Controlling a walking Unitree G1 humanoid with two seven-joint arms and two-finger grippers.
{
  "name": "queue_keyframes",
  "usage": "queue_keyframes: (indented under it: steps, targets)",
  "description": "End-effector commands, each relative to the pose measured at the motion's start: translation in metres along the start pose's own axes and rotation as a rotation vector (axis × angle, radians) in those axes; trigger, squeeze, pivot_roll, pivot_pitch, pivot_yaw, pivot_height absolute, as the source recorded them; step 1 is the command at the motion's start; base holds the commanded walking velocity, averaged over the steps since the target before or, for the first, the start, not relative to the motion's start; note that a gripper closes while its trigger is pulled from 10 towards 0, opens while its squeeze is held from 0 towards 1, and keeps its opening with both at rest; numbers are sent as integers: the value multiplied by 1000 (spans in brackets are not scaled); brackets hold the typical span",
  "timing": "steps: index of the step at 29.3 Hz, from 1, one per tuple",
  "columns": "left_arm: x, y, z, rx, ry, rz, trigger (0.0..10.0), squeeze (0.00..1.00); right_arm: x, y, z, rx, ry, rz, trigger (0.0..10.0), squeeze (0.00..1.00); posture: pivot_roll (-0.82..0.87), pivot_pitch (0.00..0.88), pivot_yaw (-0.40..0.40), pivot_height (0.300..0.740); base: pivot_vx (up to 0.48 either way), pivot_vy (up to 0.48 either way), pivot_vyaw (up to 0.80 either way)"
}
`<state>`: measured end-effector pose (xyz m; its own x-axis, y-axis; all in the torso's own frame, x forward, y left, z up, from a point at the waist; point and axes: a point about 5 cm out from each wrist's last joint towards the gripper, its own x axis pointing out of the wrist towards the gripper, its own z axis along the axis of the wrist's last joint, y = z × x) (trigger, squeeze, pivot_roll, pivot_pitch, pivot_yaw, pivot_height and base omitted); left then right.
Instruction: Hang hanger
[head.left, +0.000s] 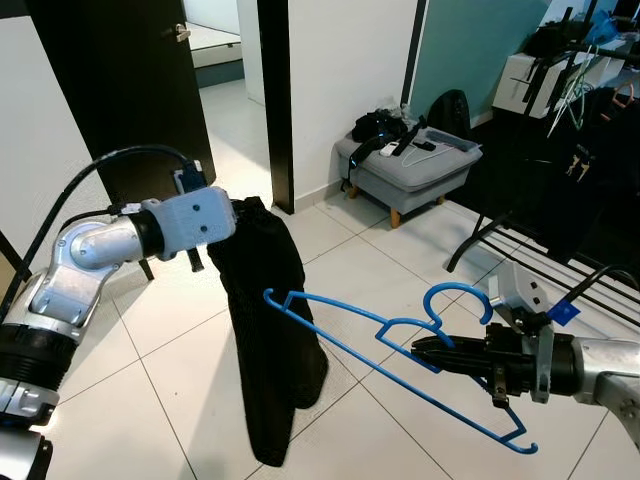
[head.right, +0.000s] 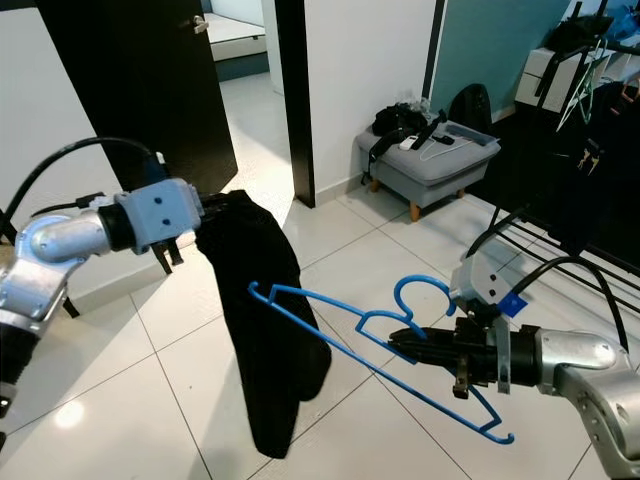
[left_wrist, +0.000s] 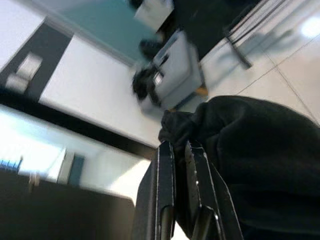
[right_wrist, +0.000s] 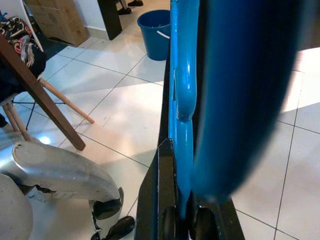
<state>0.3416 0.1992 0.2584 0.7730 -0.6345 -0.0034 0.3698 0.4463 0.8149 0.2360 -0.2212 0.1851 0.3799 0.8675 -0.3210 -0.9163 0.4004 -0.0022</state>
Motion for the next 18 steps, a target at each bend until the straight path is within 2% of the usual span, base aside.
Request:
queue_keyframes:
  steps: [1,2,3,4,6,7,8,9,10,12,13,14,15,16,17,18]
  targets:
    - [-1,10,-5,-47,53,70,10000,0,0,2,2,-9,7,11,10000,0,-103,0,46,736,0,0,0]
    - [-1,10,-5,-47,53,70,10000,0,0,2,2,-9,7,11,10000,0,-103,0,46,736,0,0,0]
    - [0,10,-13,-111,119,92,10000,0,0,2,2,-12,11,10,10000,0,-100,0,47,736,0,0,0]
    - [0,10,-13,-111,119,92,10000,0,0,2,2,-12,11,10,10000,0,-100,0,47,736,0,0,0]
    - [0,3,-48,-531,392,195,10000,0,3,2,1,-15,14,5,10000,0,-96,0,53,736,0,0,0]
    - [0,3,-48,-531,392,195,10000,0,3,2,1,-15,14,5,10000,0,-96,0,53,736,0,0,0]
    - [1,-7,-60,-716,508,203,10000,0,5,2,0,-16,14,4,10000,0,-96,0,53,736,0,0,0]
    - [5,-18,-64,-896,559,182,10000,0,7,2,0,-18,12,3,10000,0,-90,0,56,736,0,0,0]
    - [5,-18,-64,-896,559,182,10000,0,7,2,0,-18,12,3,10000,0,-90,0,56,736,0,0,0]
    - [14,-31,-61,-1157,586,144,10000,0,11,3,-1,-22,3,0,10000,0,-87,0,58,736,0,0,0]
    - [14,-31,-61,-1157,586,144,10000,0,11,3,-1,-22,3,0,10000,0,-87,0,58,736,0,0,0]
    - [19,-34,-60,-1280,593,152,10000,0,14,4,0,-25,-5,-2,10000,0,-83,0,63,736,0,0,0]
    - [22,-36,-59,-1350,600,158,10000,0,16,4,0,-28,-9,-4,10000,0,-83,0,63,736,0,0,0]
    - [22,-36,-59,-1350,600,158,10000,0,16,4,0,-28,-9,-4,10000,0,-83,0,63,736,0,0,0]
    - [26,-38,-57,-1422,603,150,10000,0,18,4,0,-30,-16,-8,10000,0,-83,0,63,736,0,0,0]
    - [26,-38,-57,-1422,603,150,10000,0,18,4,0,-30,-16,-8,10000,0,-83,0,63,736,0,0,0]
